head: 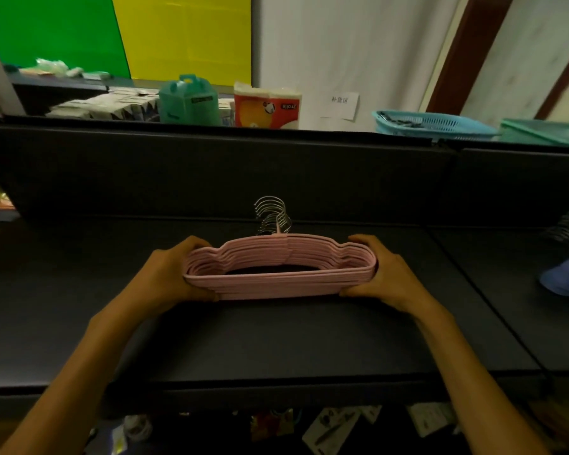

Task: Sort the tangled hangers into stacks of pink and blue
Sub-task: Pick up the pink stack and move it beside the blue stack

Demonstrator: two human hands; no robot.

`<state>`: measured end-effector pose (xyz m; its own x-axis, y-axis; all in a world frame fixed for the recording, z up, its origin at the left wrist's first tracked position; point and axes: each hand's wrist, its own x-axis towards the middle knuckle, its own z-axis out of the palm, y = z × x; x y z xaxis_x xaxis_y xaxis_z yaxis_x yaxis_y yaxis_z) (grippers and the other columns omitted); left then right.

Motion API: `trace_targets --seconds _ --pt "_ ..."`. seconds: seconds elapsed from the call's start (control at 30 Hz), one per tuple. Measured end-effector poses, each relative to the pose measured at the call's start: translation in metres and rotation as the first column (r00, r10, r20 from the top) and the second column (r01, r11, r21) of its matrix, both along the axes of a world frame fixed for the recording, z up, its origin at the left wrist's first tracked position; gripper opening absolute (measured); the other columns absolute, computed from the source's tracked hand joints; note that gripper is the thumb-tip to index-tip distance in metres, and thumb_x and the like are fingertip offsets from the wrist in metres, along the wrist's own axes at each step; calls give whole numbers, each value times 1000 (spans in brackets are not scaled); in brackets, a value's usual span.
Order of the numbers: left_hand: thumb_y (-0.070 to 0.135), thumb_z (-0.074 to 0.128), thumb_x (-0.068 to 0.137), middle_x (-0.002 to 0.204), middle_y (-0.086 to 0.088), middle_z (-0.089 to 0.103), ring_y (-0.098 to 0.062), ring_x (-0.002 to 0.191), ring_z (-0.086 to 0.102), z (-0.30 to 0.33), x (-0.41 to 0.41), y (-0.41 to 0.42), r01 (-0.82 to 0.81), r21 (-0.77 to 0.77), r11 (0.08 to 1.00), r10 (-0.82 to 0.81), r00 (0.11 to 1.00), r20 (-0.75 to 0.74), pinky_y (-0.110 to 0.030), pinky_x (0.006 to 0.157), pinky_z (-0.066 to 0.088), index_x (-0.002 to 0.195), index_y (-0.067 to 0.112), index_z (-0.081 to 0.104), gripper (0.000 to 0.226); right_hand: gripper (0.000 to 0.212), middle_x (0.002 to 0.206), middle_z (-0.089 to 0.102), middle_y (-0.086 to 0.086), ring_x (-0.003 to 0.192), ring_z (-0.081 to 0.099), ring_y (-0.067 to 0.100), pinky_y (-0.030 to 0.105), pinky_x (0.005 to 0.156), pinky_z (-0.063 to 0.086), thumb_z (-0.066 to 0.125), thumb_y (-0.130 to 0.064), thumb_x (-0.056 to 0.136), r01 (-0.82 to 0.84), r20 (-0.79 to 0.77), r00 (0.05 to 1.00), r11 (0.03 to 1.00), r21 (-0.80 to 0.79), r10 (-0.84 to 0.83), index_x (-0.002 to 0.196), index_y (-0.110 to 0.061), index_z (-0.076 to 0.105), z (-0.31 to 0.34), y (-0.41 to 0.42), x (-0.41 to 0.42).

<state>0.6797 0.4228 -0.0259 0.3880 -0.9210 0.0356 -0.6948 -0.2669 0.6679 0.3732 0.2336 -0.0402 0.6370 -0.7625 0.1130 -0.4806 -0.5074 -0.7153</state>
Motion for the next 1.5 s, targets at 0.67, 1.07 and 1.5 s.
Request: trace_targets --seconds 0.67,1.07,1.5 --pt "18 90 54 119 -5 61 -5 87 55 -11 -2 6 -29 -48 998 29 1000 6 -32 89 47 140 28 29 106 106 115 52 -23 97 51 -15 2 80 38 88 -21 59 -33 0 999 998 50 33 143 -38 26 -7 -5 0" --pt "15 91 52 108 7 55 -1 84 53 -19 1 11 -69 -109 992 64 997 -47 -19 77 46 135 29 31 104 104 112 55 -22 99 57 -9 8 78 46 87 -14 58 -13 78 997 998 57 8 142 -34 29 -10 6 1" --pt "10 88 57 110 25 56 11 101 55 -28 1 18 -23 -298 954 -41 977 -208 -14 78 44 119 45 42 84 99 124 53 -14 109 54 -6 10 85 46 85 -6 61 -14 219 976 992 126 -14 142 -25 31 -16 15 3"
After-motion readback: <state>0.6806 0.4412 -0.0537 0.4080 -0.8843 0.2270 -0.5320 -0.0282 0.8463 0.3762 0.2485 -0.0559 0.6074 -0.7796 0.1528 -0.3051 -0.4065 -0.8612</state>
